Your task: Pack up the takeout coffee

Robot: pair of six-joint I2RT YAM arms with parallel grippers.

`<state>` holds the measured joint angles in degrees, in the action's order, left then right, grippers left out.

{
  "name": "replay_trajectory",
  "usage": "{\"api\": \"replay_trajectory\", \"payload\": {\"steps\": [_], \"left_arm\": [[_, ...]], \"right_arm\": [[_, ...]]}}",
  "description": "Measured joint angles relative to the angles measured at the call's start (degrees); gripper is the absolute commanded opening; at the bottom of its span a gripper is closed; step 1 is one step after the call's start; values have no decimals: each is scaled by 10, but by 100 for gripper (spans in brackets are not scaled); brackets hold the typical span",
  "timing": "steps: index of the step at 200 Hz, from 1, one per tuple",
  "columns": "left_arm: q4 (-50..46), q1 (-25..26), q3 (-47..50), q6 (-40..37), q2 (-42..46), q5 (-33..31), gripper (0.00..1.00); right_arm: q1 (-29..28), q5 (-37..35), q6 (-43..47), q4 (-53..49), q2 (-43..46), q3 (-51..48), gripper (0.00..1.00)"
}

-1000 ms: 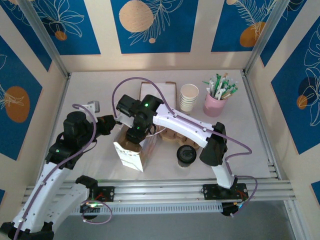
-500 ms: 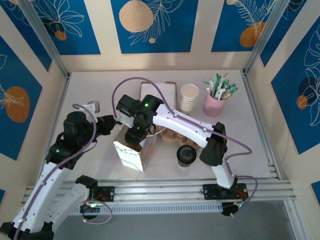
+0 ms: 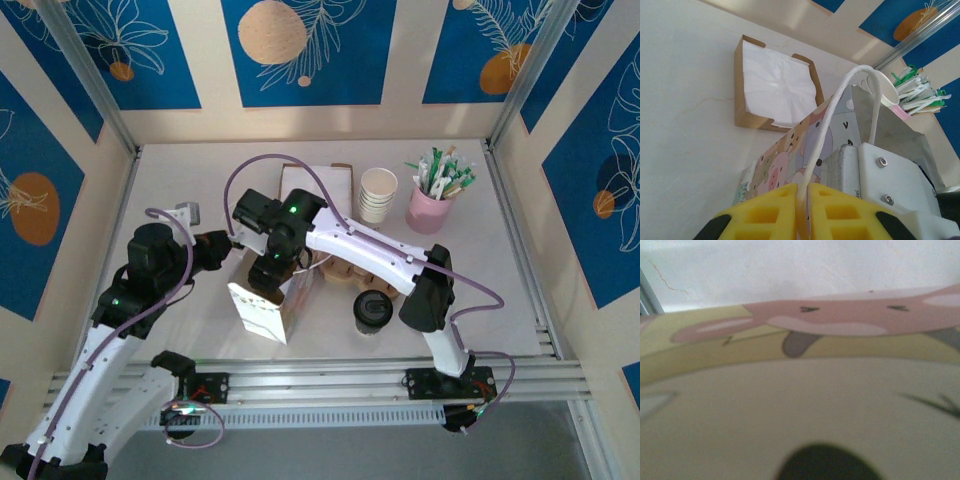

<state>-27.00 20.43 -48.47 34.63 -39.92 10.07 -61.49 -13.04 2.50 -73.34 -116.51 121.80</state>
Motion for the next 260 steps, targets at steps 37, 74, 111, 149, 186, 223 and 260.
{"api": "replay_trajectory", "payload": {"steps": [37,74,111,149,186,223,260], "left_arm": [[1,0,0,0,0,0,14],[1,0,0,0,0,0,14],[4,0,0,0,0,0,14],[17,0,0,4,1,0,13],[10,0,1,4,0,0,13],[6,0,1,4,-5,0,13],[6,0,1,4,-5,0,14]], "right_arm": [[0,4,0,-1,0,0,100],[0,10,-3,-1,0,0,100],[1,17,-10,0,1,0,100],[4,26,-17,1,14,1,100],[8,28,-30,21,54,16,100],[12,30,-45,38,100,30,98],[14,30,-65,39,106,35,84]]}}
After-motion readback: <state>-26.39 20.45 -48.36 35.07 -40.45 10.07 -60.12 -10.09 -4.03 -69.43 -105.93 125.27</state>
